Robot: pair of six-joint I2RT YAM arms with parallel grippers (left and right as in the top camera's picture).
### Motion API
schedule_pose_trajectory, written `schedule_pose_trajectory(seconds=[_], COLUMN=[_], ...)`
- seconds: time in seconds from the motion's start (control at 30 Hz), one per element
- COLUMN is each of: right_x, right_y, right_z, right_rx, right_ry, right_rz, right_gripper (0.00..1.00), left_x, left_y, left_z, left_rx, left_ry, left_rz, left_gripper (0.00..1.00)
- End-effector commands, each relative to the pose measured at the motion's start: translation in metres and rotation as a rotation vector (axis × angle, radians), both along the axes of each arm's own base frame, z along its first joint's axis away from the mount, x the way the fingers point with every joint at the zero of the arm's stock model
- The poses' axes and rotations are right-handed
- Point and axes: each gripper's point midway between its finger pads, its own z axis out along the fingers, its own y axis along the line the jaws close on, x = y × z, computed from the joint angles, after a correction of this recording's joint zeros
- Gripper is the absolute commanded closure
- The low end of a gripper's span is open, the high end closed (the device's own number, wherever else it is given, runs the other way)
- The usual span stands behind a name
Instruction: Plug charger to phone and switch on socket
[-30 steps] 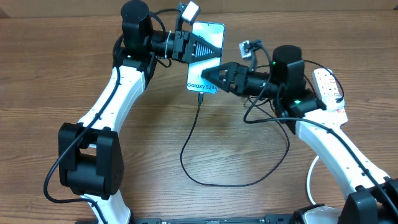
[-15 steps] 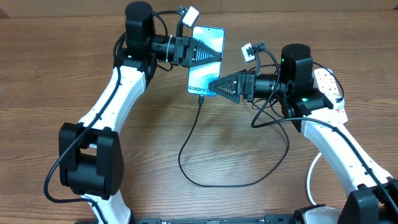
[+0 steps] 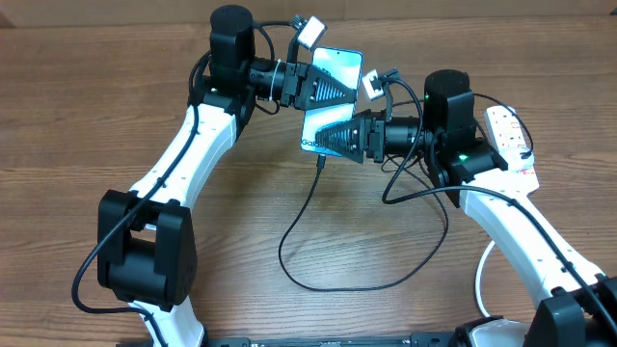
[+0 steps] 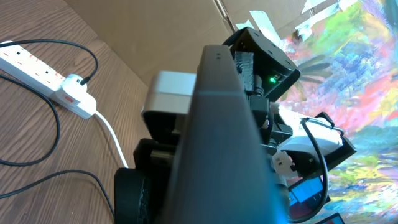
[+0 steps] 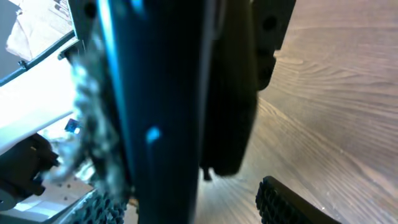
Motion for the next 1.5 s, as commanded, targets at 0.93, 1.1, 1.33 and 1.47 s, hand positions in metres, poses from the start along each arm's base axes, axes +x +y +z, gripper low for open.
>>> schedule_pose_trajectory(seconds=[0.93,1.1,1.33,1.47], right_x=[0.015,0.015,0.017,0.017], right_y=[-0.013,-0.012,-0.012,-0.012], right_z=[0.017,0.018,0.025,0.026], right_rx=[0.035,0.041,0.066,0.066], right_ry=[-0.032,-0.011,0.000,-0.001], right_rz=[-0.044,-0.046,-0.054,-0.054], right_gripper=[0.51,0.66,0.93,0.96], left_x=[-0.008,-0.007,-0.006,-0.003], left_y=[-0.003,-0.003,-0.004,-0.004], left_z=[0.007,0.007,0.007,0.006], left_rx=[-0.010,-0.011,-0.009,-0.007], left_ry=[-0.024,-0.025,-0.026,-0.031], left_rz=[-0.031,-0.029,-0.018,-0.002], left_gripper=[0.96,0.96,0.96,0.96])
